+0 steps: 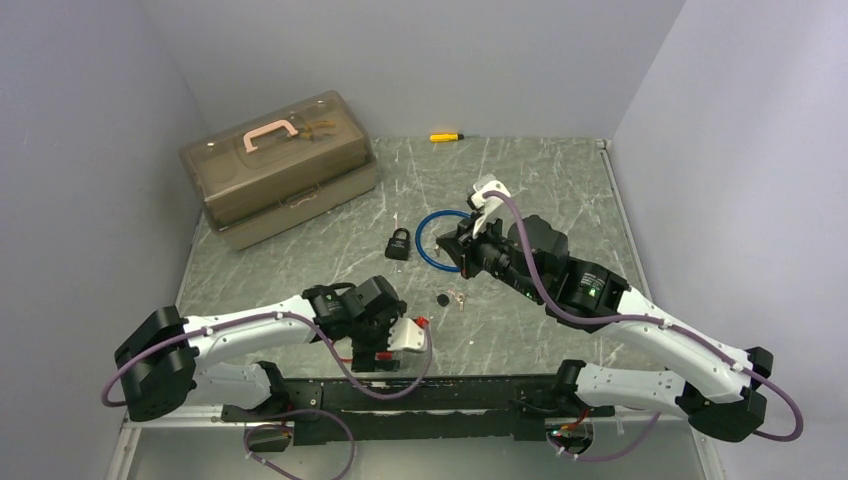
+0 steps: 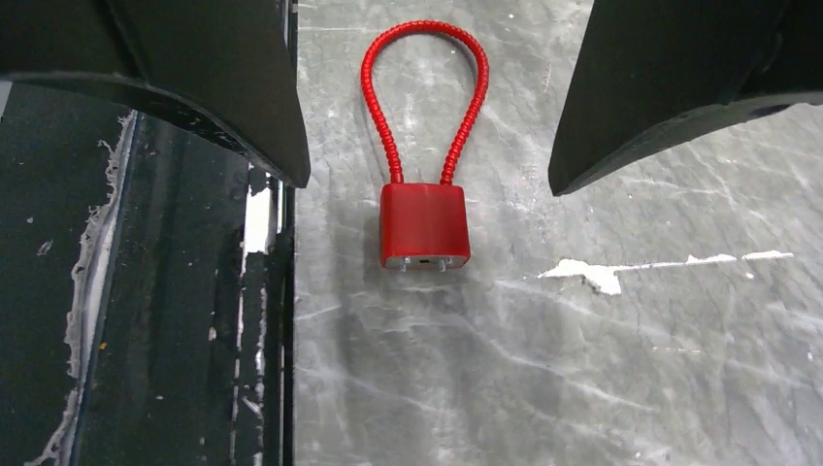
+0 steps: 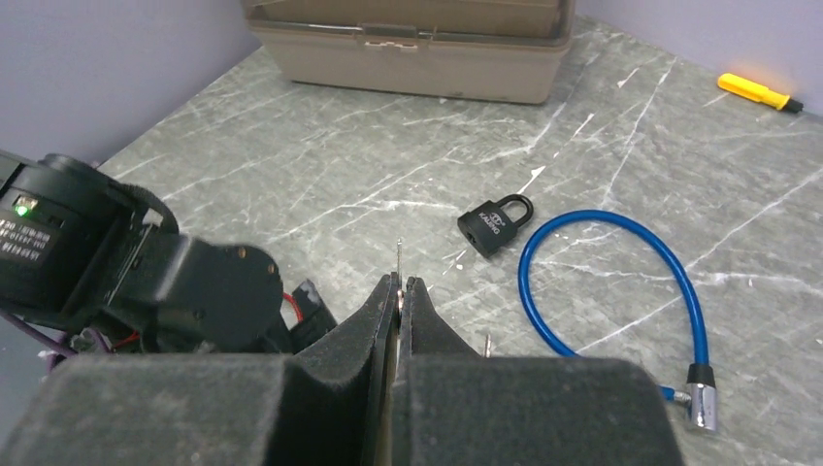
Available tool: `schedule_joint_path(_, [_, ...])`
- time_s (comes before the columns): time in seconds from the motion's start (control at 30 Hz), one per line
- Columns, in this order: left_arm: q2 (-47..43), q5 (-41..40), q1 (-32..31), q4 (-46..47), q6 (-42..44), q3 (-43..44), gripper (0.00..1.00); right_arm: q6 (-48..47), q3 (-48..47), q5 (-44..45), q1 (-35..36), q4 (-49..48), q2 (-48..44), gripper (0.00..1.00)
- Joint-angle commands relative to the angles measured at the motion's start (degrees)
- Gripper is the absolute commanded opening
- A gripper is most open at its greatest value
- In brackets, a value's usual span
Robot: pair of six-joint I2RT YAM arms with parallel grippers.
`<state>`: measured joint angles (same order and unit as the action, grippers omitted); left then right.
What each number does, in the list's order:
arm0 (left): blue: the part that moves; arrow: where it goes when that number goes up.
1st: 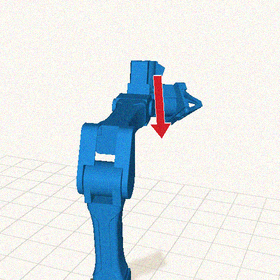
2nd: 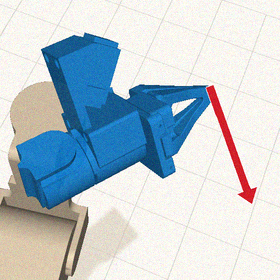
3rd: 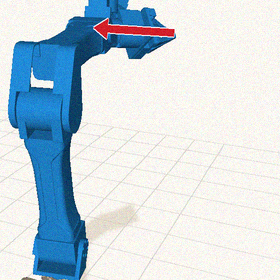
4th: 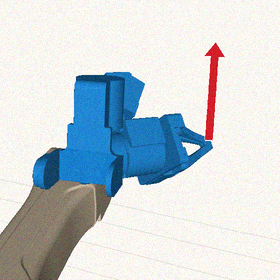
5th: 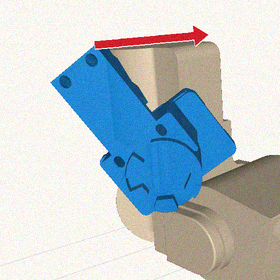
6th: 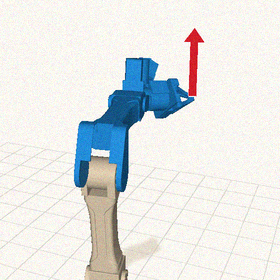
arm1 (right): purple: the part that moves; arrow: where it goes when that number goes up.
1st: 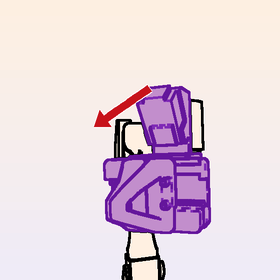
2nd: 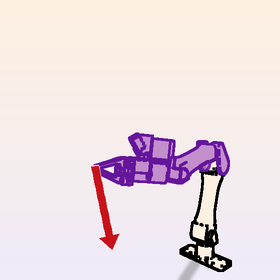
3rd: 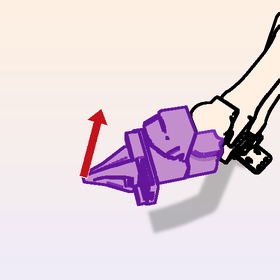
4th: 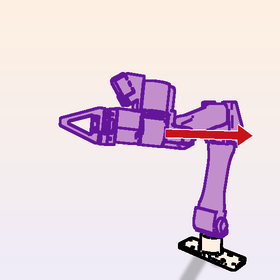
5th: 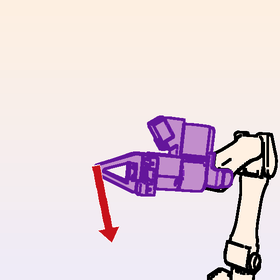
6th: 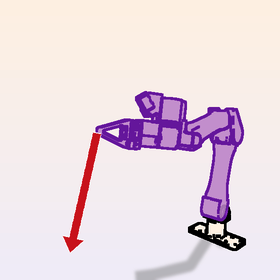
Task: Unlock with the key
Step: Place the lock at the center of the board, then pick up the lock from the center of the board.
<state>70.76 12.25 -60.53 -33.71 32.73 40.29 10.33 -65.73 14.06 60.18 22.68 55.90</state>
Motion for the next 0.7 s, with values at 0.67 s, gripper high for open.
schedule_joint_path(0.67, [-4.5,10.8,7.9,12.9,6.1,-12.0,0.9,0.7,-0.3,-6.0,-6.5,-2.1,-2.0,0.0])
